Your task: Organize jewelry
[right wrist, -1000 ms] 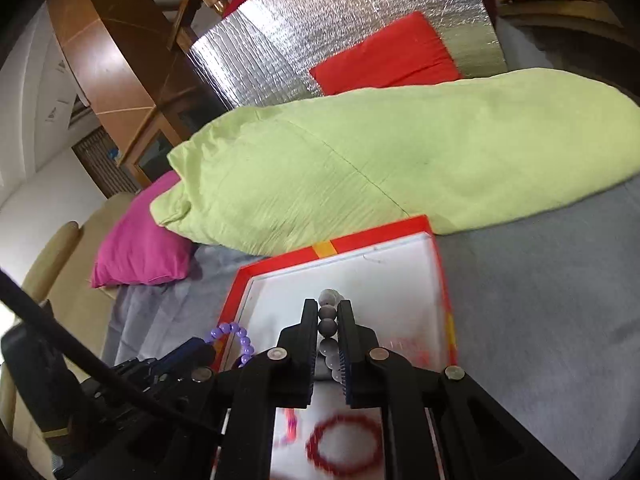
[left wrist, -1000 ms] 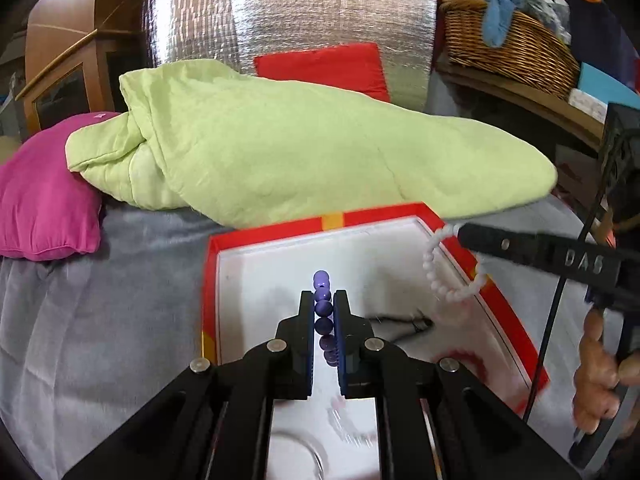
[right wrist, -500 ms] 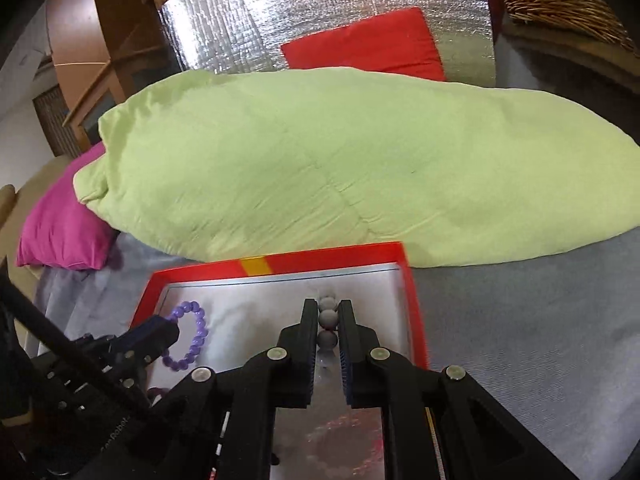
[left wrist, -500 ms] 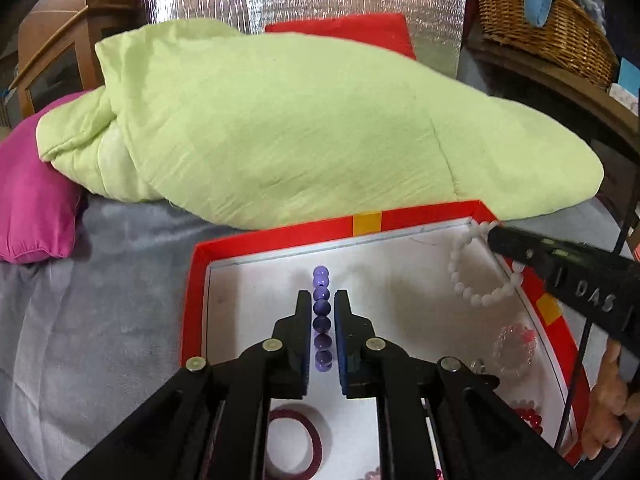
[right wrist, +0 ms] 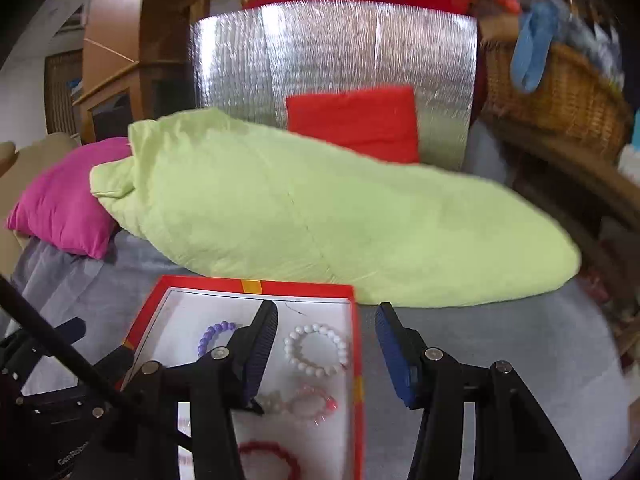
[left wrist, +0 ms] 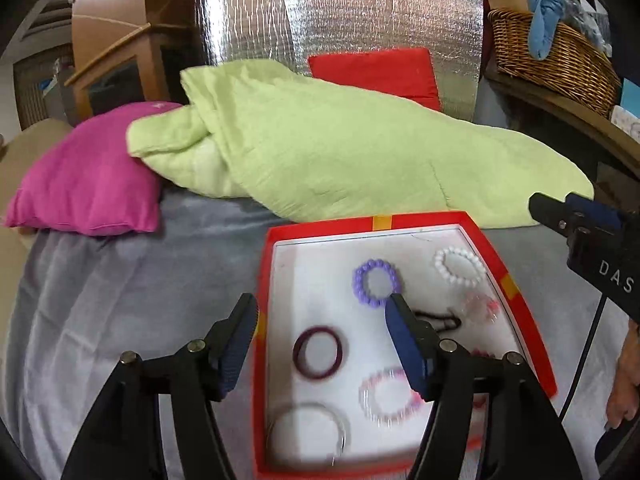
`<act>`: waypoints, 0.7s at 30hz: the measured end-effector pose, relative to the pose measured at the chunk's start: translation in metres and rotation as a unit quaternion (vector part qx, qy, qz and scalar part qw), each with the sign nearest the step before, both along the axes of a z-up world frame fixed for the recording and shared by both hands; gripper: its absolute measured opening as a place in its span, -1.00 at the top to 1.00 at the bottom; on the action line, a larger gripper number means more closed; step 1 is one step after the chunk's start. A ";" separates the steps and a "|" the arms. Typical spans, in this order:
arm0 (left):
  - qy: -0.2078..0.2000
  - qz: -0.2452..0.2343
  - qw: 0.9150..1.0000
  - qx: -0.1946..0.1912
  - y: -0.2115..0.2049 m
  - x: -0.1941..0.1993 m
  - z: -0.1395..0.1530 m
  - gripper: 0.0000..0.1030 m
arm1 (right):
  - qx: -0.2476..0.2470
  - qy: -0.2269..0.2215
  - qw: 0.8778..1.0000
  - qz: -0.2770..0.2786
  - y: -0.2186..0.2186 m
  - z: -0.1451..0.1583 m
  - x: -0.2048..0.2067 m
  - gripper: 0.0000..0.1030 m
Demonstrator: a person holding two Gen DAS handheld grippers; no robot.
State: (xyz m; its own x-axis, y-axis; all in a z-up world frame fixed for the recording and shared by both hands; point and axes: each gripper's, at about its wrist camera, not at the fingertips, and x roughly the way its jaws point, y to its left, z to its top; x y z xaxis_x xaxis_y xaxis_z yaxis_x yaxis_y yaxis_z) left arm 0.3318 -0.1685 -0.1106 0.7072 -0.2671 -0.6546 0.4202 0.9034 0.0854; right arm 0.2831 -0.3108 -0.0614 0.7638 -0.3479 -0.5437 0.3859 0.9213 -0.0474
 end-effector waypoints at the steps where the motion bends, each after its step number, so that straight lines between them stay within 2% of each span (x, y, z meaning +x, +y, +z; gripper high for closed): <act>1: -0.011 0.002 1.000 0.000 0.004 -0.009 0.006 -0.39 | -0.010 0.000 1.000 0.001 0.007 0.004 -0.008 -0.07; 4: -0.039 0.009 0.999 -0.013 0.016 -0.033 0.020 -0.57 | -0.034 -0.001 0.999 -0.005 0.021 0.013 -0.037 -0.10; 7: -0.049 0.013 0.998 -0.027 0.029 -0.054 0.026 -0.62 | -0.042 -0.005 0.999 -0.021 0.028 0.023 -0.062 -0.11; 10: -0.057 0.025 0.998 -0.025 0.040 -0.072 0.026 -0.67 | -0.046 -0.008 0.998 -0.036 0.035 0.027 -0.084 -0.15; 16: -0.039 0.056 0.997 -0.023 0.060 -0.090 0.012 -0.70 | -0.054 0.002 0.997 -0.048 0.050 0.022 -0.114 -0.18; 21: -0.039 0.069 0.997 -0.023 0.071 -0.102 0.007 -0.70 | -0.058 0.014 0.997 -0.054 0.064 0.013 -0.132 -0.18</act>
